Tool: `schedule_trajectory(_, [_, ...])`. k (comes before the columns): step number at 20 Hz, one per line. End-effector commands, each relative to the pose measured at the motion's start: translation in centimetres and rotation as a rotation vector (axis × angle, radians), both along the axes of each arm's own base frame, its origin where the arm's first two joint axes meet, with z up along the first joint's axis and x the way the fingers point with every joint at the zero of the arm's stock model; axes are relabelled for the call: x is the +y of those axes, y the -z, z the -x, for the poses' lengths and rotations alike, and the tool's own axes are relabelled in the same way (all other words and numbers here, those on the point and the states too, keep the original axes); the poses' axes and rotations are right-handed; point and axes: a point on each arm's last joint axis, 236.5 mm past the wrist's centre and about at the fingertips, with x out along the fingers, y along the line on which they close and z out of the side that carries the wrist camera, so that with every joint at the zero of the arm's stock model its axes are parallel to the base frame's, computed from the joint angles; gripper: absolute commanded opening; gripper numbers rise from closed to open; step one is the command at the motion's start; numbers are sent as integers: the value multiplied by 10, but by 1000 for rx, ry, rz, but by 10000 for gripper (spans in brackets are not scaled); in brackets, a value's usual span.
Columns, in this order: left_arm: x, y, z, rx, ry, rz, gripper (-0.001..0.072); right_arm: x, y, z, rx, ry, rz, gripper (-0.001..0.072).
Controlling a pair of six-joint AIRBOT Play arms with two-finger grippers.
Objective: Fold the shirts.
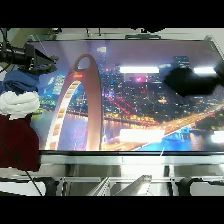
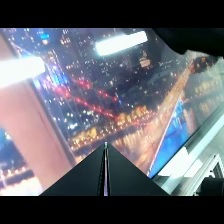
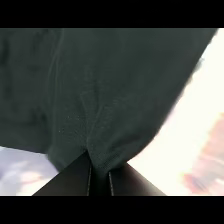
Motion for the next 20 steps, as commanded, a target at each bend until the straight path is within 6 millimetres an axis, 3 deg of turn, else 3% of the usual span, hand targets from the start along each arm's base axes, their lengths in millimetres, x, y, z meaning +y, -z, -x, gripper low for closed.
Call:
schedule_trajectory(1, [0,0,-1,-3,-4,0,14,-41,53,99,108,186,15,19])
schedule_trajectory(3, [0,0,-1,-3,-4,1,14,-38,90,142,125,300,-32,19])
schedule_trajectory(5, [0,0,-1,-2,-5,2,14,-28,108,158,49,357,-52,20])
schedule_trajectory(13, [0,0,-1,7,-7,4,14,-23,109,173,27,363,-35,23])
schedule_trajectory(18, [0,0,-1,7,-7,4,14,-24,108,172,18,364,-31,32])
schedule_trajectory(19, [0,0,-1,6,-7,4,14,-23,109,173,24,365,-38,70])
schedule_trajectory(20, [0,0,-1,6,-7,4,14,-19,111,177,50,357,-47,394])
